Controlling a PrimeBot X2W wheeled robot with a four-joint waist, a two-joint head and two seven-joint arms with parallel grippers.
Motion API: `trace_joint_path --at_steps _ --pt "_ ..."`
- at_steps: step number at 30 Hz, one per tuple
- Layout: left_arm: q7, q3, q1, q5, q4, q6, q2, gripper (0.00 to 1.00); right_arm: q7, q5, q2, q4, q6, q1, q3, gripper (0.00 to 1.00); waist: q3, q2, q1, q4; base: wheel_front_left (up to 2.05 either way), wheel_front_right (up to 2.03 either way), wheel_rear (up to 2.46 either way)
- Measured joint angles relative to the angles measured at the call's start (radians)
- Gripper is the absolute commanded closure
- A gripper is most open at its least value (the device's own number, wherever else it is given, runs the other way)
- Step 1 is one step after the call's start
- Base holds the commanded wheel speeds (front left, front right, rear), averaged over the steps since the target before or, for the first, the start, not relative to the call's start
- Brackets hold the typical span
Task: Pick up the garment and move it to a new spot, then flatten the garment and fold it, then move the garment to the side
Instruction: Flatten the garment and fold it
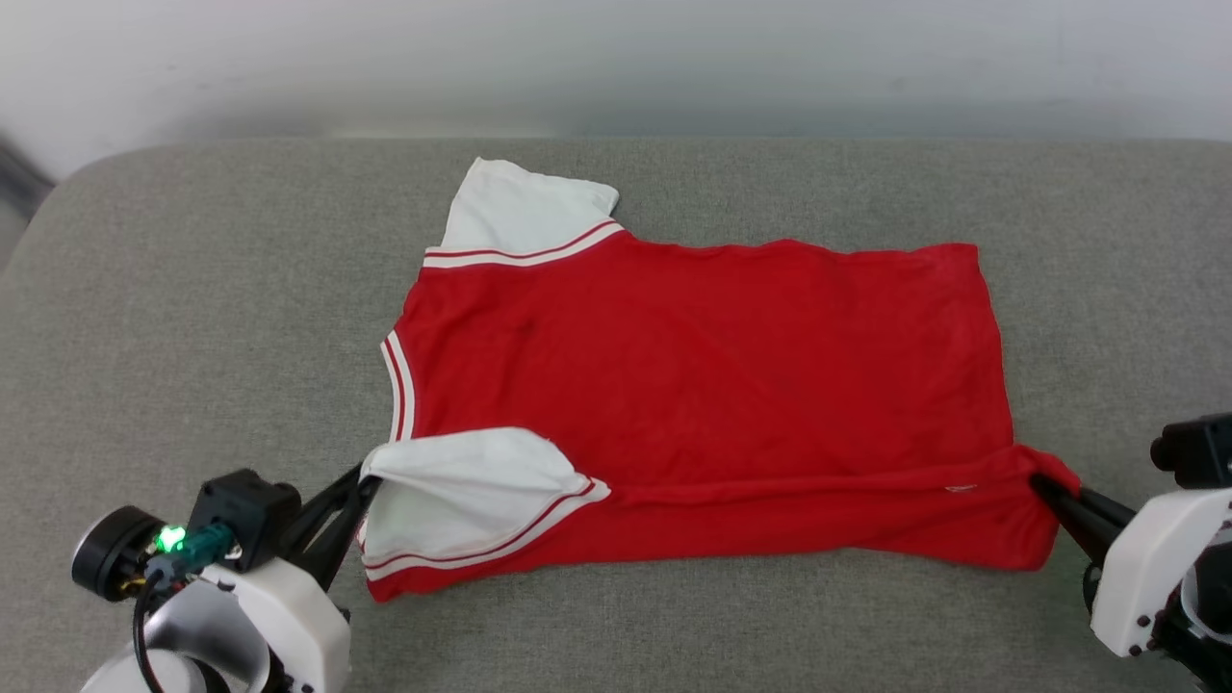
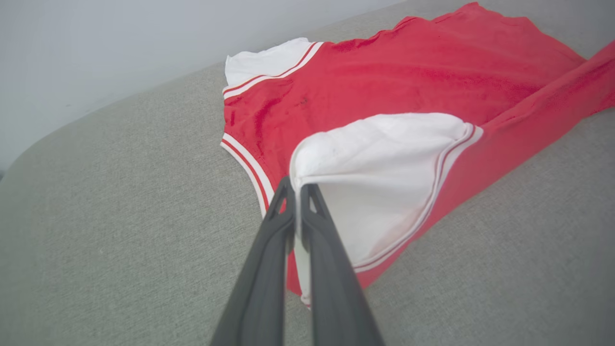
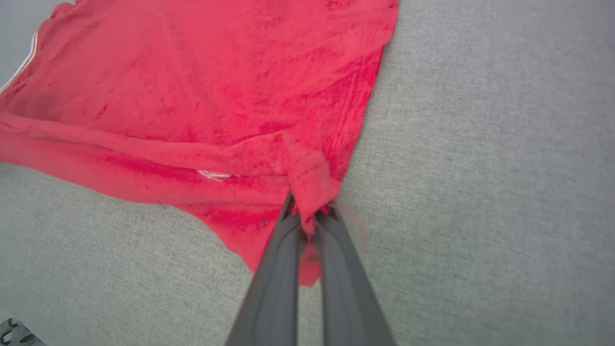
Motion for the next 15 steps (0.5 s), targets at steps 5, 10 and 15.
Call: trace_joint_path --at_steps 5,10,15 --pt "0.02 -0.002 -0.103 0.002 0.076 -0.036 -0.03 1.0 0.026 -0.028 0.018 0.047 0.0 -0.068 0.017 1.0 0.046 0.0 0.0 -0.004 0.0 0.0 0.0" --pt "0.049 -0.01 -0.182 -0.008 0.18 -0.064 -0.063 1.0 0.025 -0.044 0.041 0.084 0.0 -0.119 0.039 1.0 0.08 0.0 0.0 -0.006 0.0 0.0 0.0" --pt "0.059 -0.017 -0.251 -0.023 0.288 -0.101 -0.093 1.0 0.026 -0.054 0.044 0.116 0.0 -0.167 0.053 1.0 0.12 0.0 0.0 -0.009 0.0 0.0 0.0"
